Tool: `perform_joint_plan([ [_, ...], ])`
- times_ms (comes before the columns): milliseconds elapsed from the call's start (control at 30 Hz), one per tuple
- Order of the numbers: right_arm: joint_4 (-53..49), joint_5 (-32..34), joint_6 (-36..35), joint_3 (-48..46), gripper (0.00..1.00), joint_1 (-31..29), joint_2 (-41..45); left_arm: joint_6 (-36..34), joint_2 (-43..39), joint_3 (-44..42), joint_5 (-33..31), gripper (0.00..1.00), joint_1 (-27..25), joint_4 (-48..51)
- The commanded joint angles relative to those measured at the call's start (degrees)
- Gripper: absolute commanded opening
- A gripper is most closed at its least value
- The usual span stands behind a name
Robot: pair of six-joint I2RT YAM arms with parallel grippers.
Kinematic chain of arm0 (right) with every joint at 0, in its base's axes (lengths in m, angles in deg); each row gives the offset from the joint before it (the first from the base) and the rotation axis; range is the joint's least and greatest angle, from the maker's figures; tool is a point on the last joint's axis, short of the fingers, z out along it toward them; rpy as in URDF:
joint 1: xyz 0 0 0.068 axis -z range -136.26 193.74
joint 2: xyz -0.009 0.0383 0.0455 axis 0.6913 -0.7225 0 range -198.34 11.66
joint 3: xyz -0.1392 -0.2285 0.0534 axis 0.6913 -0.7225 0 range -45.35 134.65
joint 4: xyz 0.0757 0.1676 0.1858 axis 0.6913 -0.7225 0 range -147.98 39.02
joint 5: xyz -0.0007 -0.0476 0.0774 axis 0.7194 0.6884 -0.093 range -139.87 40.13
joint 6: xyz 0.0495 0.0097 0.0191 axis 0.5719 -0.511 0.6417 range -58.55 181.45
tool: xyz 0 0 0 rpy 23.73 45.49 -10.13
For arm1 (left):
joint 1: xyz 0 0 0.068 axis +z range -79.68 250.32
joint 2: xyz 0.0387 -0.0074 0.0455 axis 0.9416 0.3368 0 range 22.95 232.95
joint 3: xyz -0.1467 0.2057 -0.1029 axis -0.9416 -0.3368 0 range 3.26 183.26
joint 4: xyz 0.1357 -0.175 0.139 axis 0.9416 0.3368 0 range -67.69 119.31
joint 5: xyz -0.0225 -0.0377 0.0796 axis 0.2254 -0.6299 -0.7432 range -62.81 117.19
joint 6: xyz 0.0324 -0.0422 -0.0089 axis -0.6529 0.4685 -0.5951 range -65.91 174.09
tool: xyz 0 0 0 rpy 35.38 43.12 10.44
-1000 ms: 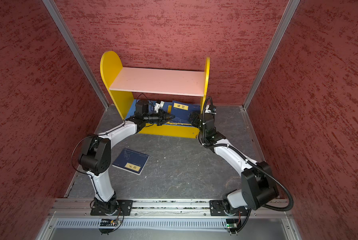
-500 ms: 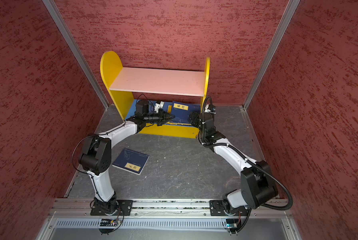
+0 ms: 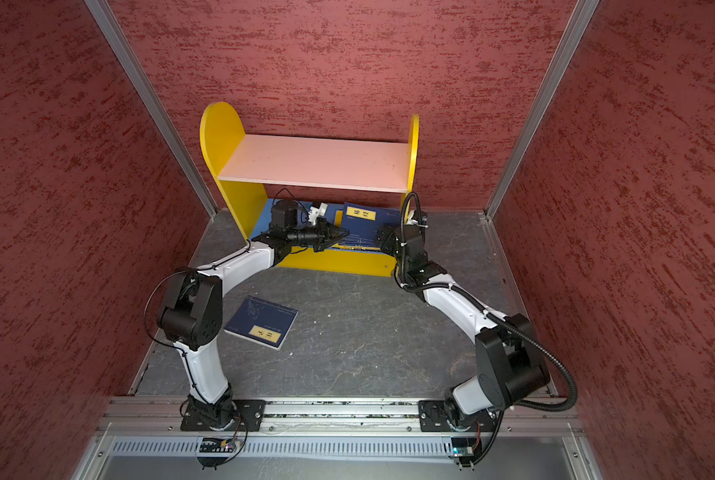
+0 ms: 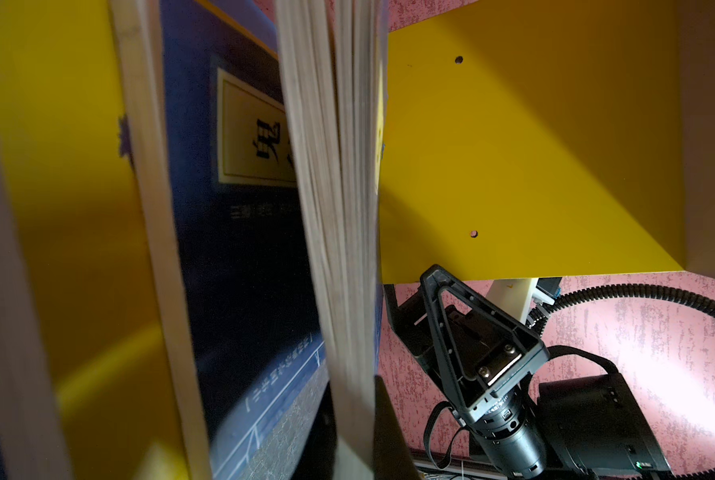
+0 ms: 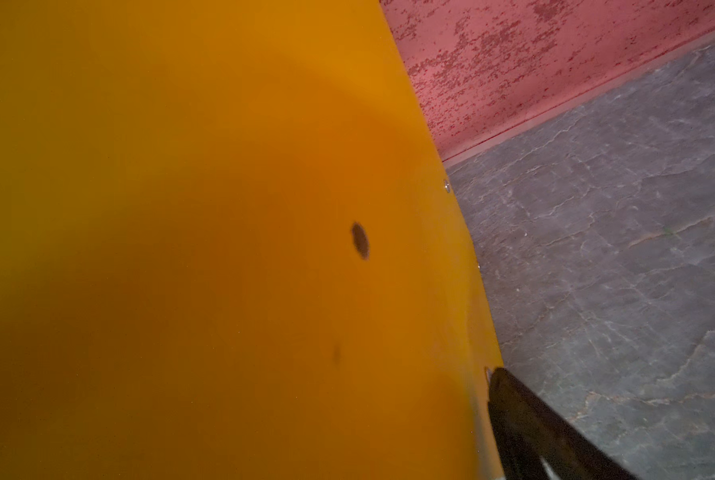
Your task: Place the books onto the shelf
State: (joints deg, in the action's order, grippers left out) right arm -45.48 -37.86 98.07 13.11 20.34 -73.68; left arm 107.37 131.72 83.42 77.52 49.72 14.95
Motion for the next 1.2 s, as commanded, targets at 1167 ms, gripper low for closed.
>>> perform_joint_plan([
  [1167, 3.8, -3.4, -6.0, 2.0, 0.99, 1.2, -4.3, -2.1, 1.1, 3.4, -4.5, 0.00, -1.3, 4.3],
])
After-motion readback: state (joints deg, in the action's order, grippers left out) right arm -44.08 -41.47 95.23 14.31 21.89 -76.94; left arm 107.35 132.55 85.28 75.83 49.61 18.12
